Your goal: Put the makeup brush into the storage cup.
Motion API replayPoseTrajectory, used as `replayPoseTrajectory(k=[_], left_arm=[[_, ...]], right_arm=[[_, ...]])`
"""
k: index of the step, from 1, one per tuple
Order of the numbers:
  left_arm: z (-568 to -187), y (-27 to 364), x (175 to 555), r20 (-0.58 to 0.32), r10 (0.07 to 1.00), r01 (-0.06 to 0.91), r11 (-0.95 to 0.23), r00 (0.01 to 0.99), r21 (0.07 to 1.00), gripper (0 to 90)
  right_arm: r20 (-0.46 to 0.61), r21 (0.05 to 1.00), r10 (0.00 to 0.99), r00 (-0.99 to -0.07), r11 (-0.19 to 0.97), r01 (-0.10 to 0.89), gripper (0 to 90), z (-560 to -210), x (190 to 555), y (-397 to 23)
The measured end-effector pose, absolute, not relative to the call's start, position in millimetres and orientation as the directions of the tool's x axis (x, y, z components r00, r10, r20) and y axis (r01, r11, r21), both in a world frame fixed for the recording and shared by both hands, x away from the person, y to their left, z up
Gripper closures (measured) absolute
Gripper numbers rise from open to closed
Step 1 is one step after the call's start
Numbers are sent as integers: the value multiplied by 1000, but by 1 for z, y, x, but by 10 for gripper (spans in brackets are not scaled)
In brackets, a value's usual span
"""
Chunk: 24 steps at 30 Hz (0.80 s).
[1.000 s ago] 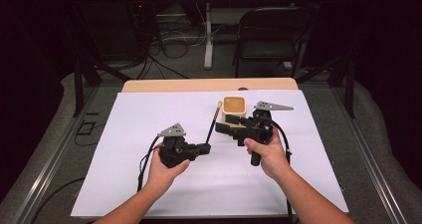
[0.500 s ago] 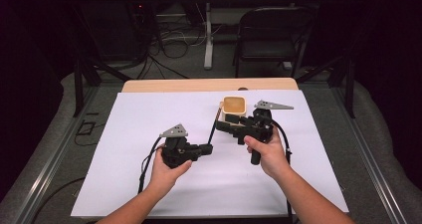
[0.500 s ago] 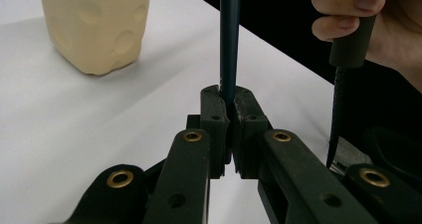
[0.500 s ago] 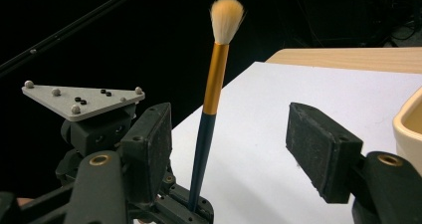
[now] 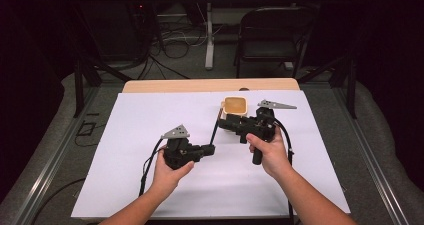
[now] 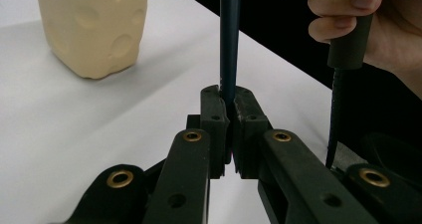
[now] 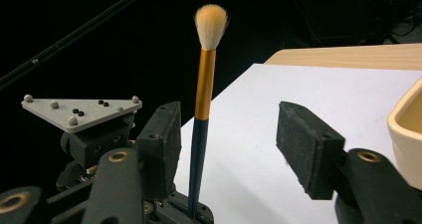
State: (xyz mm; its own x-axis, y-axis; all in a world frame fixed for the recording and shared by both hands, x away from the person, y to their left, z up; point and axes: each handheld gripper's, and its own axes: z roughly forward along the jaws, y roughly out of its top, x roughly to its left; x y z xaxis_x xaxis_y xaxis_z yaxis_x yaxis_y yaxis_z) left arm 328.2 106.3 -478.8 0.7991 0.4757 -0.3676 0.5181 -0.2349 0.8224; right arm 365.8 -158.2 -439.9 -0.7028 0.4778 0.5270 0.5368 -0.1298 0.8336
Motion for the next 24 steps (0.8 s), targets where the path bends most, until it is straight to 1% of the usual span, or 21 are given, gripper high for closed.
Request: replayPoseTrajectory(k=[4, 19, 24], left_arm=[[-481, 106, 328, -368, 476, 519, -237, 799, 821, 854], [-487, 104, 326, -377, 477, 531, -241, 794, 812, 854], [-489, 103, 325, -376, 474, 530, -246, 796, 812, 854]], right_arm=[[537, 828, 473, -699, -136, 544, 485, -440, 366, -158], [560, 817, 440, -701, -155, 555, 655, -439, 367, -159], [569, 813, 437, -697, -172, 556, 686, -439, 366, -161]])
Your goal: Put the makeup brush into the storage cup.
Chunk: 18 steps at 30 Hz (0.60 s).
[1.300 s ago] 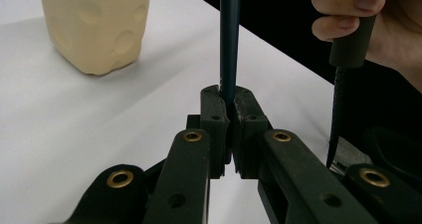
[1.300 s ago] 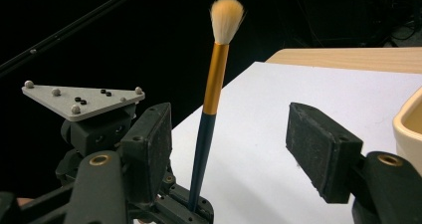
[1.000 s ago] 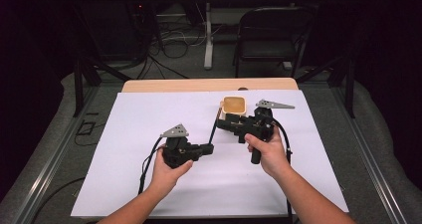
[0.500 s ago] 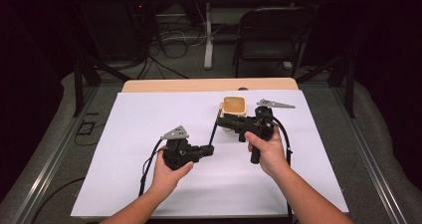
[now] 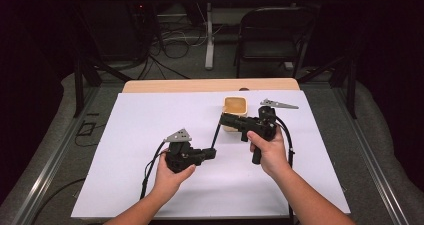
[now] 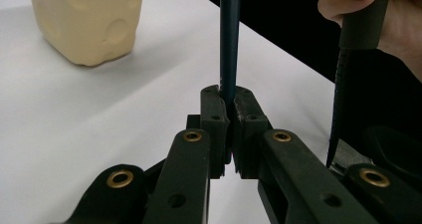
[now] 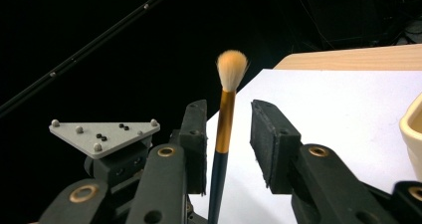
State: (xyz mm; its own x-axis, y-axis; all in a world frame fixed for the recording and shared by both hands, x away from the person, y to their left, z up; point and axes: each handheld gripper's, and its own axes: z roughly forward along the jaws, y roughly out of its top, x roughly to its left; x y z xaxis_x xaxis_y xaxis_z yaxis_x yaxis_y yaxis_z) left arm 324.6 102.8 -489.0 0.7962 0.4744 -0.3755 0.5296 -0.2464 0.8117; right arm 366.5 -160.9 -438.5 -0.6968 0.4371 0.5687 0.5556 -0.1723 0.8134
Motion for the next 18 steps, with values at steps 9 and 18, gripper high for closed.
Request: replayPoseTrajectory(k=[9, 18], left_arm=[[-490, 102, 325, -379, 473, 531, -243, 795, 812, 854], [-492, 102, 323, -385, 474, 536, -239, 792, 810, 854]], right_arm=[[564, 817, 439, -699, -171, 551, 751, -439, 366, -160], [572, 811, 430, -699, -169, 560, 794, -441, 366, -159]])
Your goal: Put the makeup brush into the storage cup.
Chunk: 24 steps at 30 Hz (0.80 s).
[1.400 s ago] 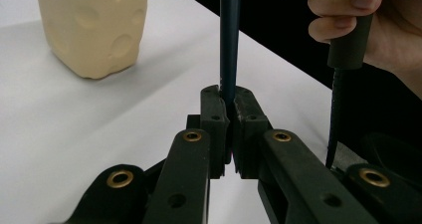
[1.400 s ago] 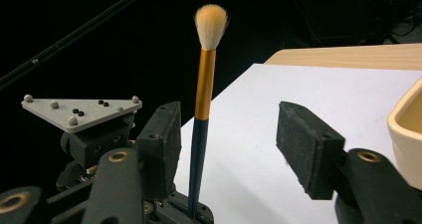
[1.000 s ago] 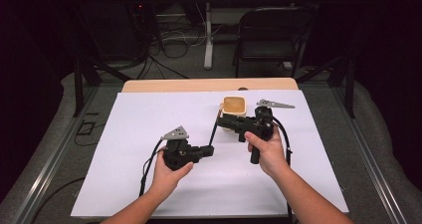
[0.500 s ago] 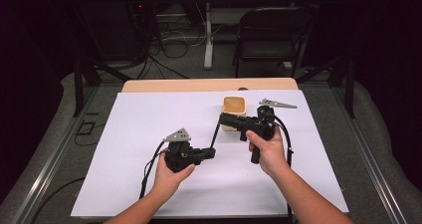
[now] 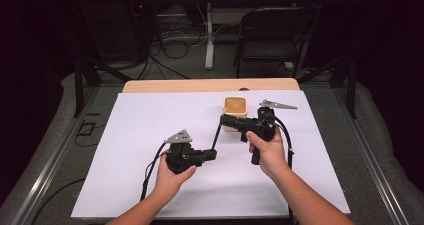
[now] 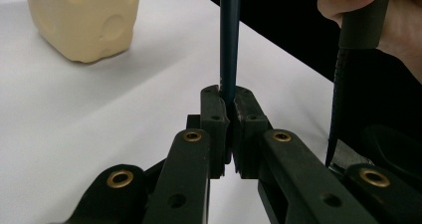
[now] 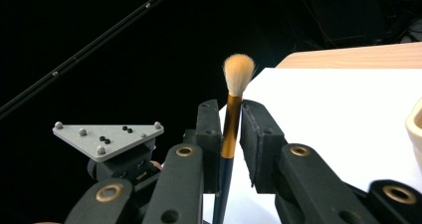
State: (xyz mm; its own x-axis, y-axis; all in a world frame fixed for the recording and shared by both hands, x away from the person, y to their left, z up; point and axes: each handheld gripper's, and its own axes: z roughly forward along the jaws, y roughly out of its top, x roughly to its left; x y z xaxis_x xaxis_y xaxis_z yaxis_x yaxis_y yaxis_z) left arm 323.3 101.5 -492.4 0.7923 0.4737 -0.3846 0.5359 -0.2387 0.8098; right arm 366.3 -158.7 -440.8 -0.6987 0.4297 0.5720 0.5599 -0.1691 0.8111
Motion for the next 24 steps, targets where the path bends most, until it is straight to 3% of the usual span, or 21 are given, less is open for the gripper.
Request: replayPoseTrajectory(k=[24], left_arm=[[-493, 103, 323, -380, 472, 533, -246, 795, 810, 854]], right_arm=[[609, 787, 396, -687, -192, 587, 837, -445, 369, -159]])
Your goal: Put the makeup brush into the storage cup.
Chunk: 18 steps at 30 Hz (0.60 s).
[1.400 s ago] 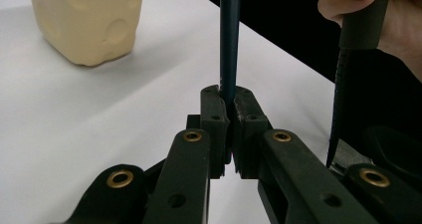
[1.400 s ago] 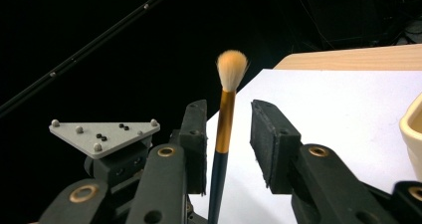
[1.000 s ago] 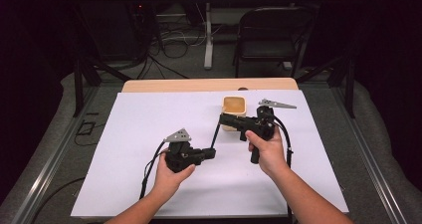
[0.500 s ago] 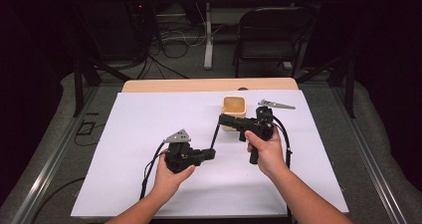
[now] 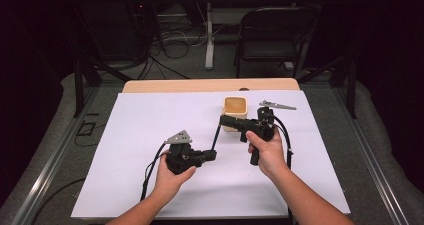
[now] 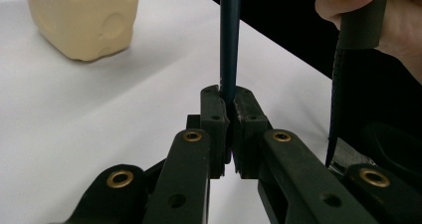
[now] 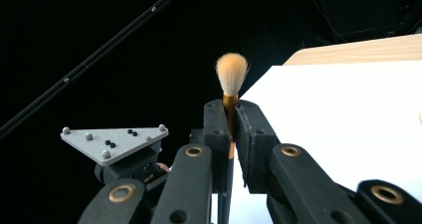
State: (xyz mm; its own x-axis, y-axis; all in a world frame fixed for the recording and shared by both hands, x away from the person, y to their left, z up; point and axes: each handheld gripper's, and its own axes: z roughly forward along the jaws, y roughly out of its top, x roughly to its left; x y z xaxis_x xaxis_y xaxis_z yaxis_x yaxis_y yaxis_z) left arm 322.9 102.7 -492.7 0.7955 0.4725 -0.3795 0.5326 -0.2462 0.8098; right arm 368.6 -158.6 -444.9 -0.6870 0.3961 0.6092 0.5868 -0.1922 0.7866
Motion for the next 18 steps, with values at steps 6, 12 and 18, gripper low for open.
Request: replayPoseTrajectory(k=[6, 12, 18], left_arm=[[-493, 103, 323, -384, 471, 535, -241, 794, 810, 854], [-493, 103, 323, -388, 466, 535, -238, 795, 810, 852], [-493, 104, 323, -386, 477, 538, -233, 789, 810, 802]], right_arm=[[614, 783, 393, -685, -197, 589, 840, -445, 369, -158], [619, 779, 391, -681, -194, 596, 842, -445, 369, -159], [619, 780, 389, -682, -200, 593, 842, -444, 369, -158]])
